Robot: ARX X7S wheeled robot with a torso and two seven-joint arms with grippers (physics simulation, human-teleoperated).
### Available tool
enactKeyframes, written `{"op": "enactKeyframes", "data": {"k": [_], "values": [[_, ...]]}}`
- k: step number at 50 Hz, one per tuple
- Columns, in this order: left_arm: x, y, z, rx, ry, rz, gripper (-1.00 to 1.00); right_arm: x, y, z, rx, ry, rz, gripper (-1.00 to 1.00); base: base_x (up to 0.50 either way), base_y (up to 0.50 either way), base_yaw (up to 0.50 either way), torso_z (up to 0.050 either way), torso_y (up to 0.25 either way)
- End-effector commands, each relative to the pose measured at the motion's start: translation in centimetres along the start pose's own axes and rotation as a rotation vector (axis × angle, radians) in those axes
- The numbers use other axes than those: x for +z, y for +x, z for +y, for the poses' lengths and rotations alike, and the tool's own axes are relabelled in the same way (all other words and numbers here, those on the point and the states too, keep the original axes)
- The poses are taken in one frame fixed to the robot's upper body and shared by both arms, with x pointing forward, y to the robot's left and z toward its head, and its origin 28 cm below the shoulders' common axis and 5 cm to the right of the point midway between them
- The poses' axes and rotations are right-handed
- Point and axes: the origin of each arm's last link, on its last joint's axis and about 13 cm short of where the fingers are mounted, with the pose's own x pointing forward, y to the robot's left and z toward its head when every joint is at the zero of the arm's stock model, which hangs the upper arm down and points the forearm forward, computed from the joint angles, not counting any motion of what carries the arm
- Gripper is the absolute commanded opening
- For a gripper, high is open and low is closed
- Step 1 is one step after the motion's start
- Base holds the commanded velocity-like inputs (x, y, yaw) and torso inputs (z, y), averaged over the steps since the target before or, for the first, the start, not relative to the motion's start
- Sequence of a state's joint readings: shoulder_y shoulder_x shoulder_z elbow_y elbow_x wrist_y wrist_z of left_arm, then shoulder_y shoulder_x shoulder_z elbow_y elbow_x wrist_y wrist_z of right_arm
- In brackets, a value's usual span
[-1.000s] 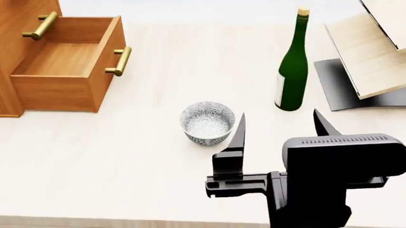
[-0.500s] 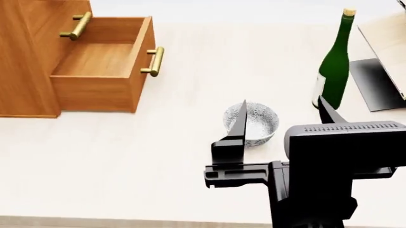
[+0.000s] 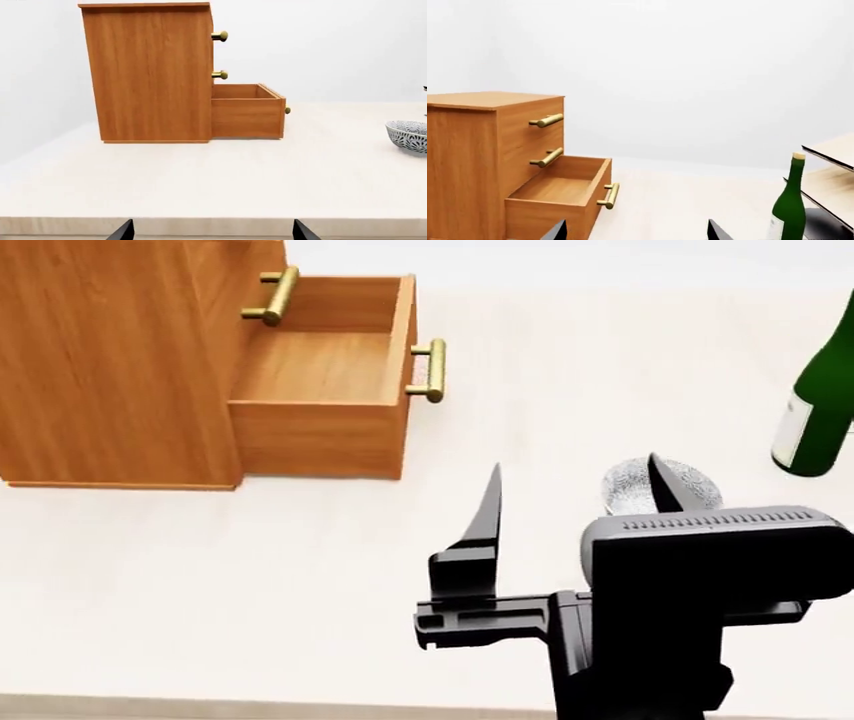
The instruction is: Put the bowl in the bottom drawer of the cabinet and close it.
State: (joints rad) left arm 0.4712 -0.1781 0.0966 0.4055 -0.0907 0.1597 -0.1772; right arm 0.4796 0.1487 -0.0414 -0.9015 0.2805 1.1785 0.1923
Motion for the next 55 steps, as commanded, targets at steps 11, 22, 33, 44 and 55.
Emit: {"op": "enactKeyframes", "data": {"k": [11,22,33,44,55], "values": [[0.01,-0.07,-0.01,-0.004,0.008,-0.002,1.0,-0.3,-0.13,0.26,0.013,0.007,0.008,1.0,0.0,0.5,0.0,0.0,0.0],[-0.06,0.01,-0.04,-0.005,0.013,0.0,1.0,-0.45,-0.05,0.25,0.017,0.005,0.008,1.0,0.0,0.5,0.0,0.0,0.0],[-0.08,0.03,-0.05,-0.005,0.016,0.001,1.0,-0.52,-0.03,0.16,0.001,0.009,0.0,1.0,0.0,0.13,0.0,0.0,0.0],[-0.14,0.04,-0.02,-0.006,0.019,0.0,1.0,-0.77,-0.03,0.24,-0.001,-0.005,0.006,1.0,0.37,0.0,0.0,0.0,0.0],[-0.15,0.0,-0.02,-0.007,0.019,-0.002,1.0,-0.96,-0.02,0.25,0.001,-0.001,0.011,1.0,0.5,0.0,0.0,0.0,0.0]]}}
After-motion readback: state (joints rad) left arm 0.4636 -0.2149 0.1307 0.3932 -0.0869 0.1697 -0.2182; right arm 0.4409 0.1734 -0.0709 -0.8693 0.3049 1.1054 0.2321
